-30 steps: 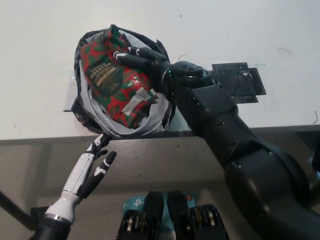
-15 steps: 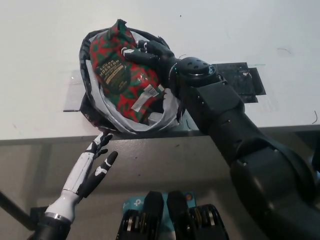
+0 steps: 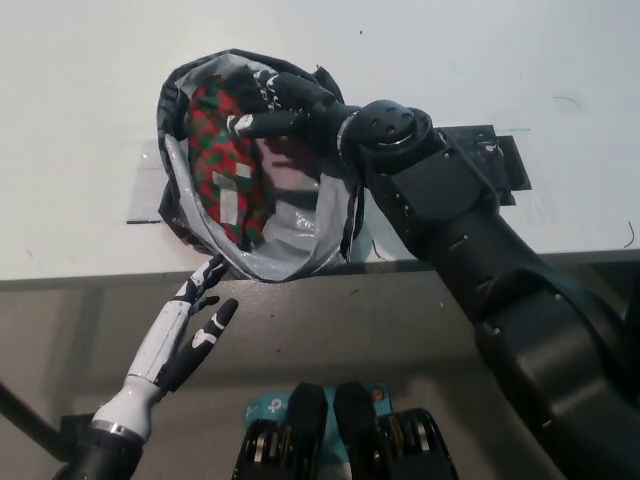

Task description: The robot uses its right hand to pick up a bag of coffee beans and puts it in the black plastic bag, then the robot grabs the top of the bag and lifts it.

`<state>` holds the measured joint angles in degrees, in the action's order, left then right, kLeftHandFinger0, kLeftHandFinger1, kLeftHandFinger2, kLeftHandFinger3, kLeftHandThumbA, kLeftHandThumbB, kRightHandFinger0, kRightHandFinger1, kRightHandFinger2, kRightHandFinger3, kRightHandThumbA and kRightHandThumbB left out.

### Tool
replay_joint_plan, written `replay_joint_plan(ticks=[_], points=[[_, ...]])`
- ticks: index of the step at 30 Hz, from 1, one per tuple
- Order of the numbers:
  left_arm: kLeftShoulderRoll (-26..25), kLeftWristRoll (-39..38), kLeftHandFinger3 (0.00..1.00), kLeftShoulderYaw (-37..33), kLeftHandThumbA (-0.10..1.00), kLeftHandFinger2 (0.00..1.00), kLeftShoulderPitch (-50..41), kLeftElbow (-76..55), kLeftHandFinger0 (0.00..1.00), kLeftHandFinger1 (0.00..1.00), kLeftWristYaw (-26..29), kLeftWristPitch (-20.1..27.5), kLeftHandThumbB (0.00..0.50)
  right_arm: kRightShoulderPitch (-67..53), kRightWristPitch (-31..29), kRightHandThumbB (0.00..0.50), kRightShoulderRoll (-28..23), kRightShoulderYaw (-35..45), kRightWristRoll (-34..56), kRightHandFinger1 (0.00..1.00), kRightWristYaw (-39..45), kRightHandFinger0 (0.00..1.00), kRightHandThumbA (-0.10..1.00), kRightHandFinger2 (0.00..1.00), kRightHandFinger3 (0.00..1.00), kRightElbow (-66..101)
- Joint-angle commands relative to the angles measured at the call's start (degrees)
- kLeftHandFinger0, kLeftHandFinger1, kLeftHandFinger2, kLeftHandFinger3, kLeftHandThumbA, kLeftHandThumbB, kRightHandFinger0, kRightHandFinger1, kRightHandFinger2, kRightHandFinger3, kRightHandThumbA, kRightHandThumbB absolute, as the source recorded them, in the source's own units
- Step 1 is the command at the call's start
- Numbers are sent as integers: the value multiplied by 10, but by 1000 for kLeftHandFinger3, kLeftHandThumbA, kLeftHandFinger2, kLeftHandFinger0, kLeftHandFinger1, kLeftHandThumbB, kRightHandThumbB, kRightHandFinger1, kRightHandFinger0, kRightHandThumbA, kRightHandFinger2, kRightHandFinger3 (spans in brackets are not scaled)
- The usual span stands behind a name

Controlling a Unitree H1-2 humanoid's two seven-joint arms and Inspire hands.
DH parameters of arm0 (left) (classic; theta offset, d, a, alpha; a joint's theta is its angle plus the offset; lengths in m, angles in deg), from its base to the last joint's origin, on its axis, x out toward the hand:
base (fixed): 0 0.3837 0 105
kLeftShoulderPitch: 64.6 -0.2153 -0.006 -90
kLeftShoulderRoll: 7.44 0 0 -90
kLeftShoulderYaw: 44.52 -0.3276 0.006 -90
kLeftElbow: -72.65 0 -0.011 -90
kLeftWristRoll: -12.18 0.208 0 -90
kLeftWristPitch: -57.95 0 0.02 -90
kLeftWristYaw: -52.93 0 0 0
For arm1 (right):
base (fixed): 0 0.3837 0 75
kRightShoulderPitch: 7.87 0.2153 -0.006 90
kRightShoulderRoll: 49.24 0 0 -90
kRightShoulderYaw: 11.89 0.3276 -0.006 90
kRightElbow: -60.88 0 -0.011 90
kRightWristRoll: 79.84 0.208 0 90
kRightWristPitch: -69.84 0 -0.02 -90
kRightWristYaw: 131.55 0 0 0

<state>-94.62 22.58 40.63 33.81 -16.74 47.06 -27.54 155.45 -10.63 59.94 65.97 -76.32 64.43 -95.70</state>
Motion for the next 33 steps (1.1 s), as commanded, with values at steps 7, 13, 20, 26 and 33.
replay_joint_plan(ticks=[7,13,20,26,33], points=[[-10,1,1000,-1,903,1000,17,-4,911,1000,-3,24,109,22,-55,426,-13,-35,-55,1000,32,1000,753,1000,1000,44],[-12,-2,1000,-1,897,1000,22,-4,912,1000,-6,20,117,-18,-35,399,-34,-18,-56,1000,17,1000,750,1000,1000,228],[-15,7,1000,-3,908,1000,21,3,921,1000,-2,31,130,-40,-54,412,-56,5,-83,1000,-25,1000,817,1000,1000,401],[-16,8,1000,-4,909,1000,22,7,904,1000,-2,37,115,-66,-48,367,-85,32,-130,1000,-68,1000,833,1000,1000,547],[-16,9,1000,-3,915,1000,19,8,898,996,0,36,122,-110,1,395,-130,-4,-237,1000,-78,1000,907,1000,1000,611]])
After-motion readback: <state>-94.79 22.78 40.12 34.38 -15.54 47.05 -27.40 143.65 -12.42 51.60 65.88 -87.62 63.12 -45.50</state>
